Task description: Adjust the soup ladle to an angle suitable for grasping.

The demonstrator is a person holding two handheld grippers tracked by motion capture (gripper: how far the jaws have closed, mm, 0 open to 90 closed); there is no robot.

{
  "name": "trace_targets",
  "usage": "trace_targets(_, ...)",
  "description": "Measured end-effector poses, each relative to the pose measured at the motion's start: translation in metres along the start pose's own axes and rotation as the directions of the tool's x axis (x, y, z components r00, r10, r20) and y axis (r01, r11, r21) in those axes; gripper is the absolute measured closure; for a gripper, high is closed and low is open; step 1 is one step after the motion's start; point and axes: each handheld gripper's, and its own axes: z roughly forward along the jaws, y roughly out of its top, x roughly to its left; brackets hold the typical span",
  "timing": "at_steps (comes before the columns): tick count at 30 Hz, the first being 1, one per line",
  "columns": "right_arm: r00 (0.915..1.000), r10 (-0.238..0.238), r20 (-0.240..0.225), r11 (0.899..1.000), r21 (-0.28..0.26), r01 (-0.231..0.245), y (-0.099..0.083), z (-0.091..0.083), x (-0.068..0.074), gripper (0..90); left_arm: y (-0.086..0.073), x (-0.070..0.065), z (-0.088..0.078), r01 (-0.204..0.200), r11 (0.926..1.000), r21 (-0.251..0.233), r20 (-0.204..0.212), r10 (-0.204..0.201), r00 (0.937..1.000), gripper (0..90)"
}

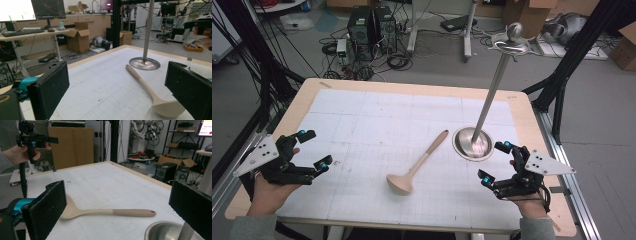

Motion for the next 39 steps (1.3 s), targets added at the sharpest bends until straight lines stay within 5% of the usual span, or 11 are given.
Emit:
trace_targets(12, 0.9999, 0.010, 0.008, 1.000, 0.013, -0.010, -0.001, 0.003, 0.001, 0.0, -0.001, 0.000, 0.000, 0.009, 0.9999, 0.009, 0.000, -0.009, 1.0000, 5.9)
trace_targets(26, 0.9997, 0.024, -0.003, 0.999, 0.039, -0.024, -0.001, 0.026, 0.000, 1.4, -0.005, 0.003, -0.012, 0.021, 0.9996, 0.017, -0.024, -0.021, 0.9995, 5.9)
trace_targets(32, 0.9979, 0.041, 0.051, 0.998, 0.048, -0.043, -0.002, 0.037, 0.000, 23.2, -0.006, 0.002, -0.012, 0.023, 0.9994, 0.027, -0.022, -0.023, 0.9995, 5.9)
trace_targets(33, 0.9971, 0.057, 0.052, 0.996, 0.061, -0.060, -0.004, 0.041, -0.001, 34.5, -0.007, 0.001, -0.012, 0.024, 0.9993, 0.028, -0.020, -0.023, 0.9995, 5.9)
trace_targets(38, 0.9981, 0.045, 0.043, 0.995, 0.091, -0.049, -0.007, 0.051, 0.001, 48.0, -0.009, 0.001, -0.012, 0.025, 0.9990, 0.038, -0.018, -0.025, 0.9995, 5.9)
trace_targets(39, 0.9992, 0.028, 0.030, 0.996, 0.082, -0.030, -0.006, 0.056, 0.003, 56.1, -0.009, 0.001, -0.012, 0.025, 0.9988, 0.042, -0.020, -0.024, 0.9995, 5.9)
